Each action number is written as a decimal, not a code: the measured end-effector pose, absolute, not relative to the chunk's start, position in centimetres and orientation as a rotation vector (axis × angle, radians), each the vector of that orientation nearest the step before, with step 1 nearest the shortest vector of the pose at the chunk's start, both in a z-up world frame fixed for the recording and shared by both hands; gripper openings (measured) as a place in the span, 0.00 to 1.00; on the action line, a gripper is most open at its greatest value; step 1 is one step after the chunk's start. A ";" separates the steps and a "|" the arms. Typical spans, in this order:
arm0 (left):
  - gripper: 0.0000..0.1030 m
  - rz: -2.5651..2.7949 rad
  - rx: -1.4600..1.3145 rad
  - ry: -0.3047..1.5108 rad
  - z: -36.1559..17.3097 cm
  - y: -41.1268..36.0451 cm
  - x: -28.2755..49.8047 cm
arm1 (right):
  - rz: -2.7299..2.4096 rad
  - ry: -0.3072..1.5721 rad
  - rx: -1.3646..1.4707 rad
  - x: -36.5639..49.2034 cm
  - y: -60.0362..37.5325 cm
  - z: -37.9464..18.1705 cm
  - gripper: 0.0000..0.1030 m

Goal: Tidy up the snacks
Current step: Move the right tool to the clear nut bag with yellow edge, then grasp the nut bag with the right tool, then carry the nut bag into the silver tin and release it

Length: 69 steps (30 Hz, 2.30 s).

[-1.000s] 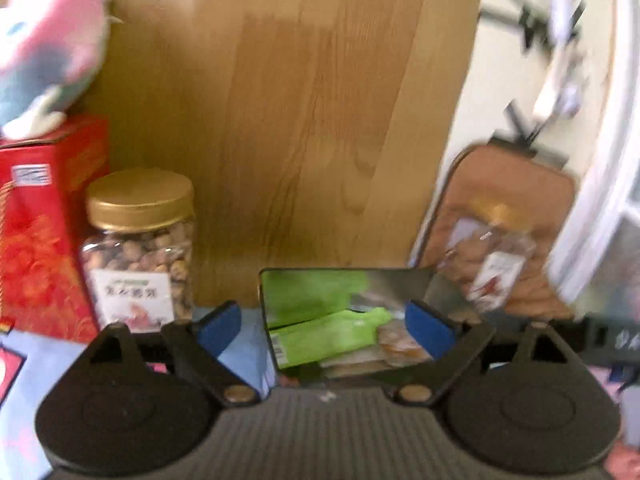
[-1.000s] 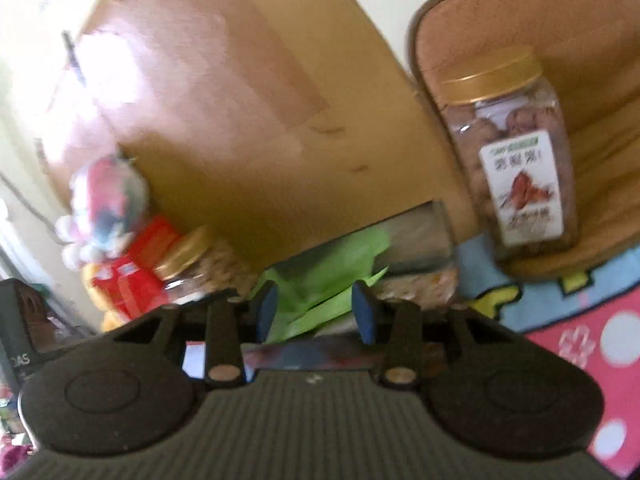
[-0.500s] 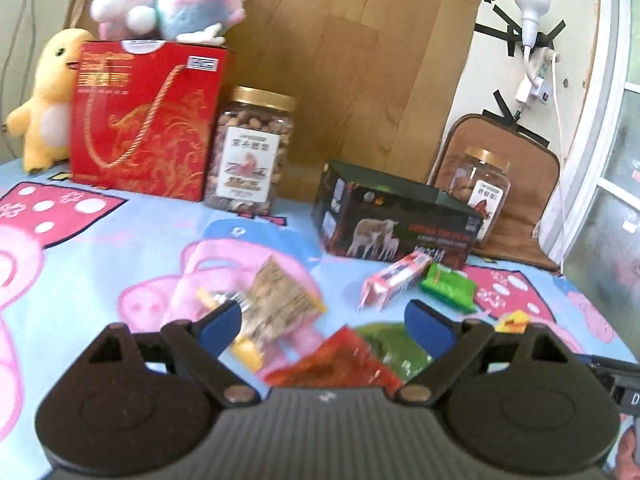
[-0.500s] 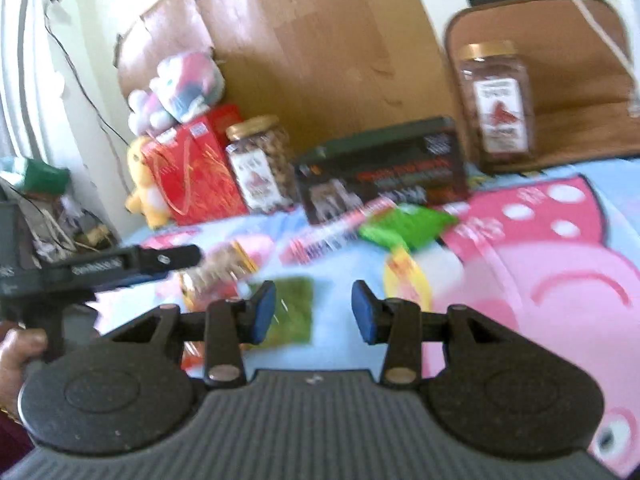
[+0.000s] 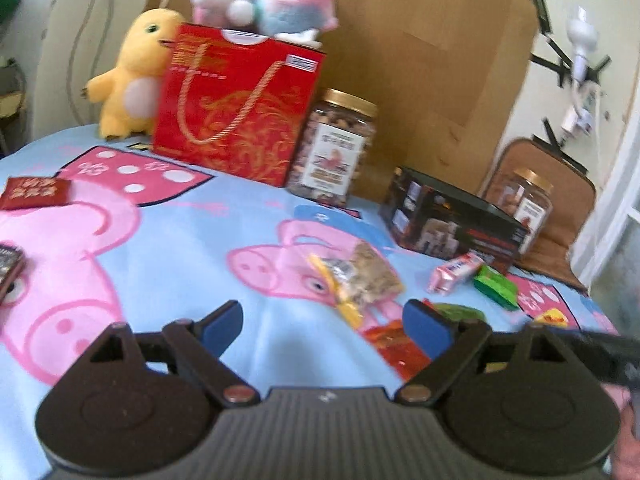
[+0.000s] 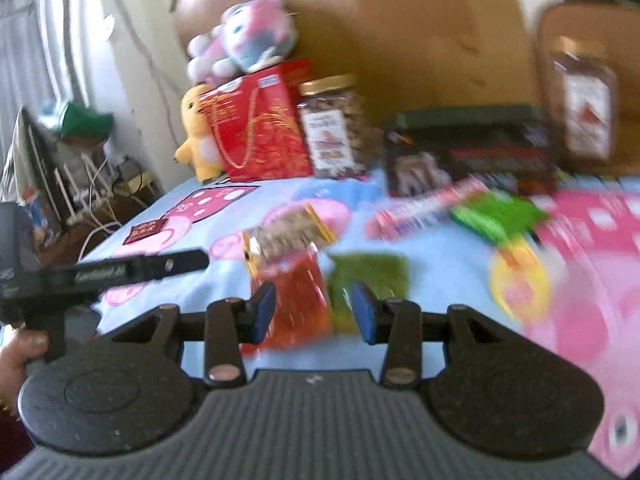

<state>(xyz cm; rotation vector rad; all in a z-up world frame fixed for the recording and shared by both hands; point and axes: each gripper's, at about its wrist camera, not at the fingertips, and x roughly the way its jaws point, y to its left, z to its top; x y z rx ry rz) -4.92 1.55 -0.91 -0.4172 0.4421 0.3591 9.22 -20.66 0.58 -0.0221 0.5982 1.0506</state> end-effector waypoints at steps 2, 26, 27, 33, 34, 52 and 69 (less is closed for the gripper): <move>0.87 0.372 -0.452 0.431 -1.0 2.3 -5.5 | 1.103 0.603 -0.055 10.5 -17.6 1.1 0.62; 0.84 0.237 -0.761 0.411 -2.0 8.3 -3.9 | 1.242 0.790 -0.080 13.0 -10.1 -1.2 0.75; 0.84 0.239 -0.750 0.408 -1.7 8.6 -3.4 | 1.248 0.761 -0.127 12.9 -9.7 -1.3 0.75; 0.38 0.139 -0.758 0.558 -2.8 9.4 1.1 | 1.249 0.633 -0.399 11.1 -7.3 -3.1 0.75; 0.39 0.134 -0.766 0.545 -3.3 9.3 1.2 | 1.251 0.614 -0.416 10.9 -7.1 -3.2 0.73; 0.38 -0.079 -0.602 0.446 6.2 3.1 16.1 | 1.019 0.376 -0.297 20.5 -13.5 5.2 0.46; 0.39 -0.078 -0.497 0.501 5.3 -2.5 22.5 | 0.743 0.470 -0.054 29.2 -23.7 4.5 0.64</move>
